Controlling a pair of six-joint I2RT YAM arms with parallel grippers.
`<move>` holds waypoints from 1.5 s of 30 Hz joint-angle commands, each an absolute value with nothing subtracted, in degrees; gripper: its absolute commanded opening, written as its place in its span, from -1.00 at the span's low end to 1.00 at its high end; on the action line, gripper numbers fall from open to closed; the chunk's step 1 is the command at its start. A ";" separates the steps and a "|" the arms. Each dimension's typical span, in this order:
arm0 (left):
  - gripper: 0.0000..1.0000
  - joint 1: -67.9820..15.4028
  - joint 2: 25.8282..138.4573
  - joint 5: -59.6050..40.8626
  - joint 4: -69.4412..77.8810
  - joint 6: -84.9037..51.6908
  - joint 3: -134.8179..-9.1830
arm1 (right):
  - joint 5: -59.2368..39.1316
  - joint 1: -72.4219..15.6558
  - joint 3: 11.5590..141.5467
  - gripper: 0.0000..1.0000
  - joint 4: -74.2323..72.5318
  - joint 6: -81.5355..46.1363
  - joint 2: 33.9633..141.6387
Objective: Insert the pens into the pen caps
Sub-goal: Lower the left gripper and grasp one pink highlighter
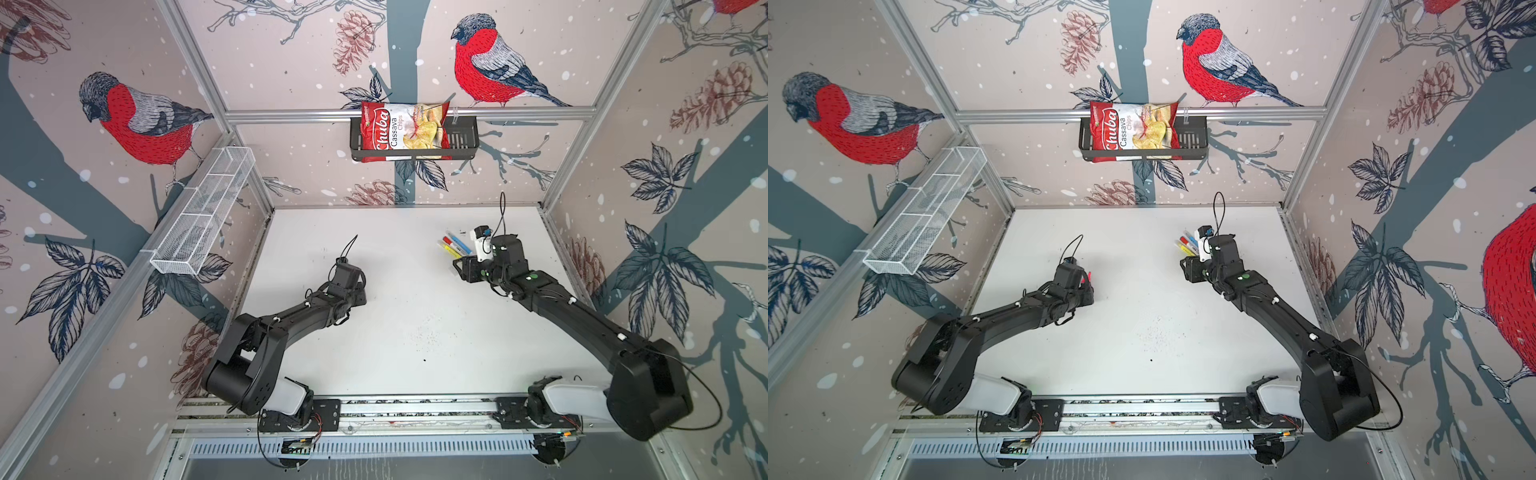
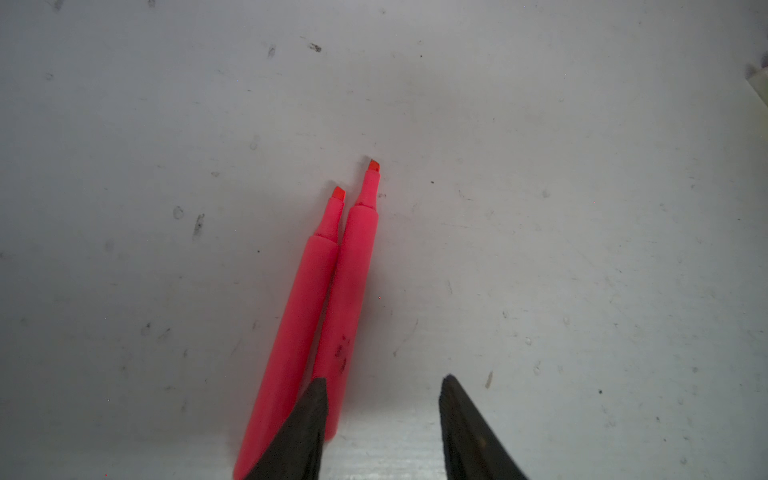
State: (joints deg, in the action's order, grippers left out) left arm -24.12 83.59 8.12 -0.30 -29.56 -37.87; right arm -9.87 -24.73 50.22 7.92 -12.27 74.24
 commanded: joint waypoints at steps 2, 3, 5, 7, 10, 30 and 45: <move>-0.08 -23.95 84.22 9.17 -0.96 -28.65 -38.72 | -10.58 -24.50 49.65 0.14 6.02 -13.09 73.66; -0.08 -24.00 84.72 9.21 -1.06 -28.48 -39.01 | -10.76 -24.44 49.49 0.14 5.89 -13.12 73.63; -0.09 -23.95 85.56 9.02 -1.19 -28.29 -39.60 | -10.88 -24.38 49.36 0.14 5.92 -13.18 73.62; -0.09 -23.91 86.25 8.88 -1.14 -28.16 -40.02 | -10.90 -24.35 49.35 0.14 6.06 -13.09 73.43; -0.09 -23.86 86.66 9.32 -1.06 -28.15 -40.29 | -10.90 -24.11 49.03 0.14 6.10 -12.93 73.00; -0.13 -23.38 88.02 8.65 -0.85 -27.78 -39.55 | -11.80 -23.15 47.94 0.14 5.98 -13.69 70.52; -0.29 -23.47 90.29 2.86 -0.02 -26.81 -39.11 | -12.01 -23.03 48.70 0.14 6.30 -14.14 69.17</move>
